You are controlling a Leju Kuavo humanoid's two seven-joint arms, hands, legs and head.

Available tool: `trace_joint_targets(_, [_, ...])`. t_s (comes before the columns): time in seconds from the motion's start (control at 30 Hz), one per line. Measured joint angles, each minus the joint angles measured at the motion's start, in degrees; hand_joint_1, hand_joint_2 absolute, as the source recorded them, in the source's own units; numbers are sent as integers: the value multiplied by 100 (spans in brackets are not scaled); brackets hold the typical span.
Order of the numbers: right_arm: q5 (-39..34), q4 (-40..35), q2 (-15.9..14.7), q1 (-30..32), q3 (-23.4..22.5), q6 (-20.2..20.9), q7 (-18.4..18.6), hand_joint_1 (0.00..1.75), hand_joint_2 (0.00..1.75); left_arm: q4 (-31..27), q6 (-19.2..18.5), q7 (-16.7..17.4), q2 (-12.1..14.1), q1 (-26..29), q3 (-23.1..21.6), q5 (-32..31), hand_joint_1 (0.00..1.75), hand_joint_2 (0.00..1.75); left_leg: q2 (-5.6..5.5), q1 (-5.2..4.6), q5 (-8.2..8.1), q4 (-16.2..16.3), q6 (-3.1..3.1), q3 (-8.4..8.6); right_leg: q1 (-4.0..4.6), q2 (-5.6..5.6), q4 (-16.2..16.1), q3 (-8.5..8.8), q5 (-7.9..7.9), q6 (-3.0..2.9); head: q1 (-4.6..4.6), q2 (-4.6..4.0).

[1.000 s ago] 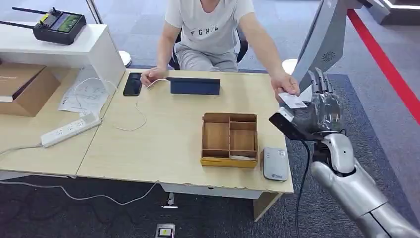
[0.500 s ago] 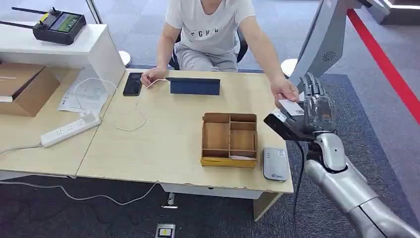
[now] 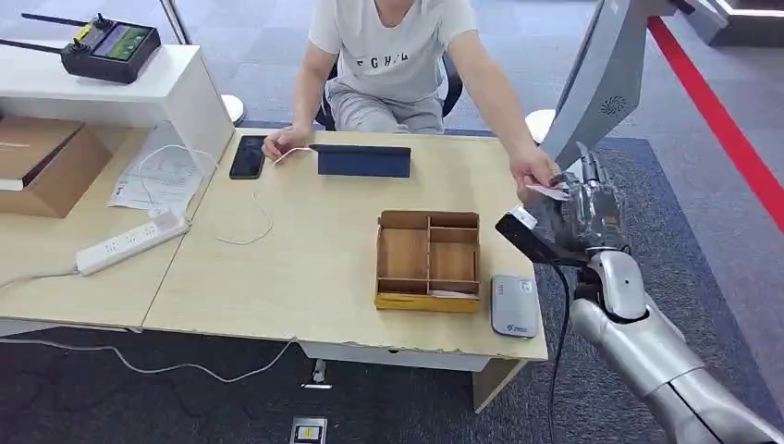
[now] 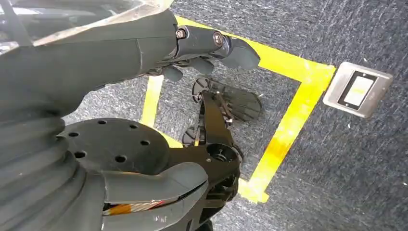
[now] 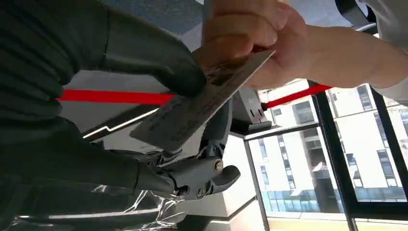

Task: Pass the card to the sensor for recognition and then transmit it.

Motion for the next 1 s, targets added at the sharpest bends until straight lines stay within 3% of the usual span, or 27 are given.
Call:
trace_joint_targets(0.53, [144, -66, 11, 68, 0, 20, -9, 175, 175, 0, 0, -22, -7, 0, -9, -9, 0, 175, 0, 0, 0, 1, 0, 1, 0, 0, 0, 1, 0, 0, 0, 0])
trace_joint_targets(1.0, [-302, -138, 179, 863, 0, -122, -299, 175, 175, 2, 35, -39, -39, 13, -9, 33, 0, 175, 0, 1, 0, 0, 0, -1, 0, 0, 0, 0, 0, 0, 0, 0])
